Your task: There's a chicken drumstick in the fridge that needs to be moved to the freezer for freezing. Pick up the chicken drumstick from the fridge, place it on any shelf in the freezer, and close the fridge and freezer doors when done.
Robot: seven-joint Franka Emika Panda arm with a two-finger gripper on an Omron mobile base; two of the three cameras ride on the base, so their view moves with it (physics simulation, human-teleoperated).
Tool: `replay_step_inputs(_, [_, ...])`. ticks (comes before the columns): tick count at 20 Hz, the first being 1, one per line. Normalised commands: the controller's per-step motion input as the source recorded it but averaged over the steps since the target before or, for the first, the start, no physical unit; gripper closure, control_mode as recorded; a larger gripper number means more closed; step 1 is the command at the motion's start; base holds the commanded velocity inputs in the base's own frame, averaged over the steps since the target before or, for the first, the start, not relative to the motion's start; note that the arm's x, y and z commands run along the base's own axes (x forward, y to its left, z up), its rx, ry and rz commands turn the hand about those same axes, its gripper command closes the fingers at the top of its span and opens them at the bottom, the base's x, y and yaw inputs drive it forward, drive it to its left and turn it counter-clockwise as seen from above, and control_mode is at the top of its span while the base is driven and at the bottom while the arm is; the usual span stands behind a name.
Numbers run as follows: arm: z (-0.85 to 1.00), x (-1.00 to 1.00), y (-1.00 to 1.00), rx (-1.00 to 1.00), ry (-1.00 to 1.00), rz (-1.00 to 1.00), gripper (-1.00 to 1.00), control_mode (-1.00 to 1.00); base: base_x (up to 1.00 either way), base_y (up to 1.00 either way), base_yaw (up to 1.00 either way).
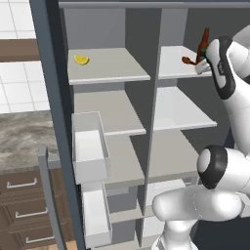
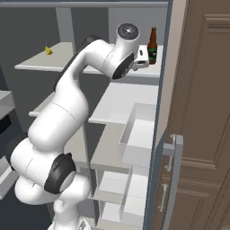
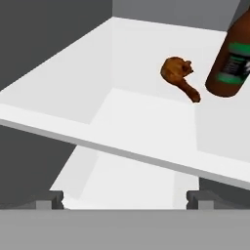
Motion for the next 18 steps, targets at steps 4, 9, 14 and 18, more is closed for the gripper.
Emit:
replay_step_inputs(4, [-0.15, 0.38, -0.02, 0.0, 0.0, 0.0, -1.0, -1.0, 0.0, 0.0, 0.0])
replay_step_inputs(9, [-0.06, 0.4, -0.14, 0.0, 0.02, 0.0, -1.0, -1.0, 0.0, 0.0, 0.0])
replay_step_inputs(14, [-0.07, 0.43, -0.13, 0.0, 0.04, 0.0, -1.0, -1.0, 0.0, 0.0, 0.0])
replay_step_inputs(18, [-0.03, 0.49, -0.06, 0.0, 0.06, 0.0, -1.0, -1.0, 0.0, 0.0, 0.0])
